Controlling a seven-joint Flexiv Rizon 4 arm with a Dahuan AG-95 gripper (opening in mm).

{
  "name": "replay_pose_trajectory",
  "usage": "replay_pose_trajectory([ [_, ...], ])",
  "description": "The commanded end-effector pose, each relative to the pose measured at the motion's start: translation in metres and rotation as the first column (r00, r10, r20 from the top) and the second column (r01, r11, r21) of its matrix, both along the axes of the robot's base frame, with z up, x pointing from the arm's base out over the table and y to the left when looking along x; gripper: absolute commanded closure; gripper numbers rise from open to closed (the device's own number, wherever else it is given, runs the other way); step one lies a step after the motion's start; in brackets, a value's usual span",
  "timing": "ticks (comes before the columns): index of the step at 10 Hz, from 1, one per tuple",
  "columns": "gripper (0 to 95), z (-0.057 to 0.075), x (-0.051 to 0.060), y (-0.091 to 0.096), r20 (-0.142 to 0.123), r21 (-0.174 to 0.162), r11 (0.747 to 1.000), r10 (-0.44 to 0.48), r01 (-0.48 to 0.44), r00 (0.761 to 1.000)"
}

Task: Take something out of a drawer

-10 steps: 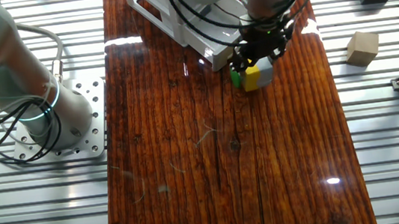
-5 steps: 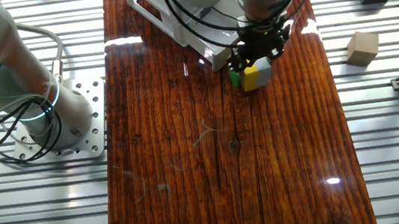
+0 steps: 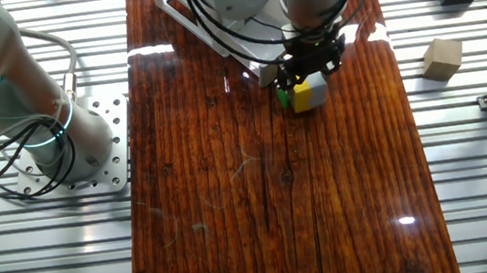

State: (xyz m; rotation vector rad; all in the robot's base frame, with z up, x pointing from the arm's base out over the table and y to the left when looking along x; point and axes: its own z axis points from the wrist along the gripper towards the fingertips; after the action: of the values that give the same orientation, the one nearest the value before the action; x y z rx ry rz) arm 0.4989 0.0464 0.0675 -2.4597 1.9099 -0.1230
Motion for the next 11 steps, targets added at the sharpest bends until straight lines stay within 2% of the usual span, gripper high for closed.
replay_pose_trajectory([
  [1,95.0,-0.003,0.000,0.001,0.006,-0.006,1.000,0.021,-0.021,1.000],
  [3,57.0,-0.003,0.000,0.002,0.013,-0.014,0.998,0.059,-0.058,0.998],
  [4,19.0,-0.003,0.000,0.002,0.013,-0.014,0.997,0.080,-0.080,0.997],
  [6,19.0,-0.003,0.000,0.002,0.012,-0.017,0.995,0.101,-0.101,0.995],
  [7,0.0,-0.002,0.000,0.002,0.011,-0.015,0.994,0.104,-0.104,0.994],
  [9,38.0,0.005,0.000,0.001,0.005,0.002,0.998,0.070,-0.070,0.998],
  [10,95.0,0.016,0.002,0.002,0.001,0.025,1.000,0.013,-0.013,1.000],
  [11,95.0,0.031,0.003,0.004,-0.001,0.016,0.998,-0.062,0.062,0.998],
])
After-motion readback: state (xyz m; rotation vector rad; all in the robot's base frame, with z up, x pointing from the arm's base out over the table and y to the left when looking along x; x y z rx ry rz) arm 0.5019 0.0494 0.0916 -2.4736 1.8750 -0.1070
